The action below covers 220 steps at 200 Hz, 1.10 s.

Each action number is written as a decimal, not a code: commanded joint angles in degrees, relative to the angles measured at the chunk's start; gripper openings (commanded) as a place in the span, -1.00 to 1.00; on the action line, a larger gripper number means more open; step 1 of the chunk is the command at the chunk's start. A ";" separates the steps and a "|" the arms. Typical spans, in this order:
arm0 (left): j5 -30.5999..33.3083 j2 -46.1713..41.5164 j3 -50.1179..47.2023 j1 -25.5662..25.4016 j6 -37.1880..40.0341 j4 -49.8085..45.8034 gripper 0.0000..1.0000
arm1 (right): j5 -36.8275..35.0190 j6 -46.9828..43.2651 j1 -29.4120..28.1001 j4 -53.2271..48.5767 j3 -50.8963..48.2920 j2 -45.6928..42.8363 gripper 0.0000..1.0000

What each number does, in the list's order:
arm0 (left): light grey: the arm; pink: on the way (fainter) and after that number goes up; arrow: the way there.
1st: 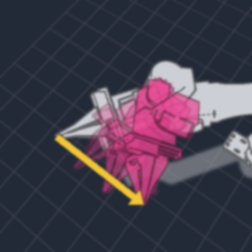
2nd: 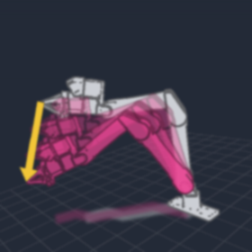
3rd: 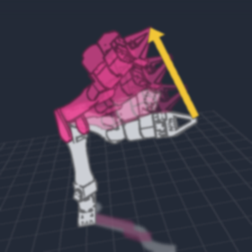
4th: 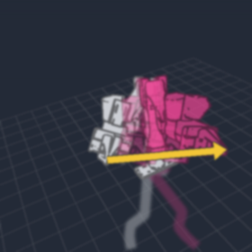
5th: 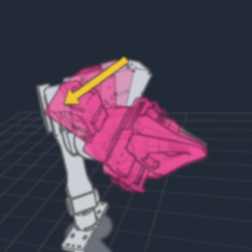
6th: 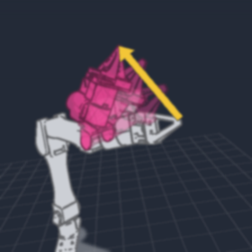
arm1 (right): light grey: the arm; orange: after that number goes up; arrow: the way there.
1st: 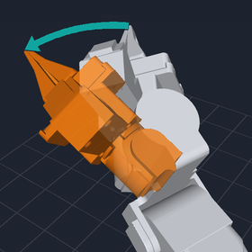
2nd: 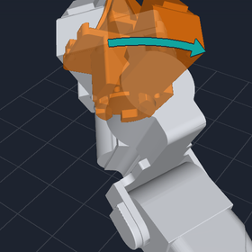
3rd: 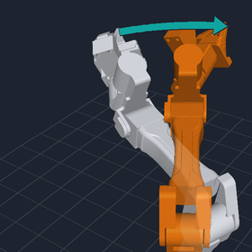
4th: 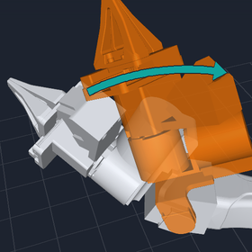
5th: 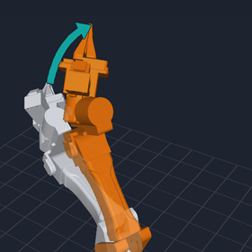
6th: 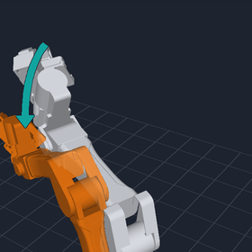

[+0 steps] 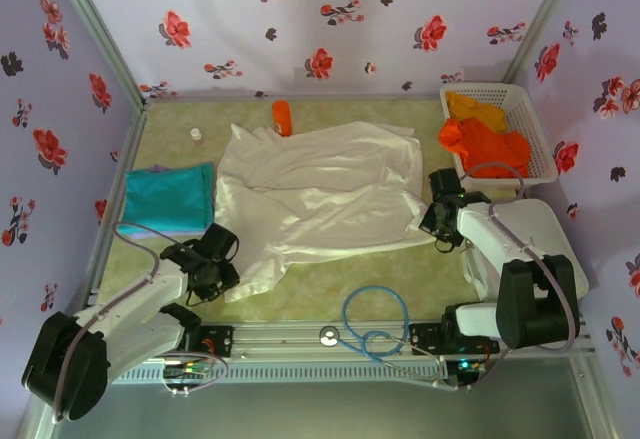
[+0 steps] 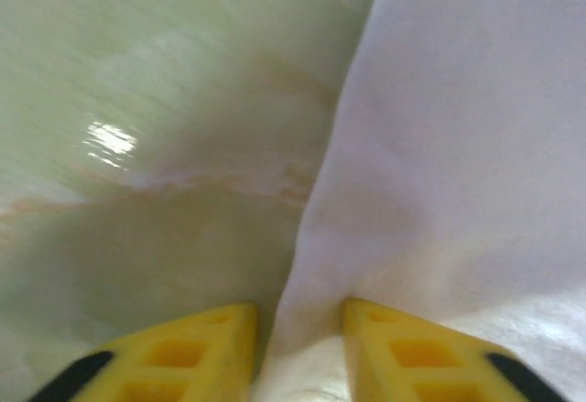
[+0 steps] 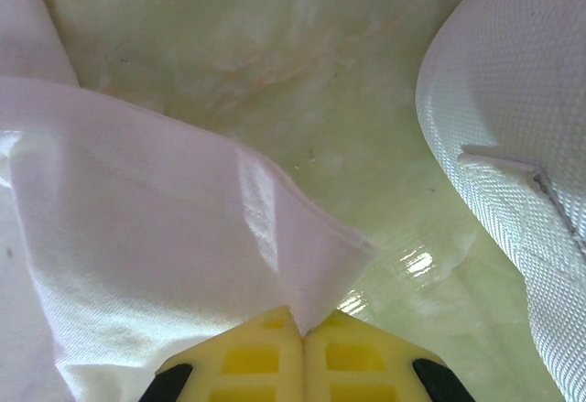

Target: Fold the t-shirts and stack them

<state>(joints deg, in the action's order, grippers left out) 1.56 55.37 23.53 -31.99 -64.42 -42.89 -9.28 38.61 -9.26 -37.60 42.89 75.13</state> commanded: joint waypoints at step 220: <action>1.20 -4.23 27.82 2.76 14.70 -13.12 -1.00 | -4.47 -0.76 1.15 -0.84 3.28 -15.32 -1.00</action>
<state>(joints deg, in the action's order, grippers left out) 1.41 50.61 48.73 -30.61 -54.57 -55.72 -12.91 38.50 -8.69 -39.16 44.73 58.98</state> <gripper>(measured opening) 0.043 0.045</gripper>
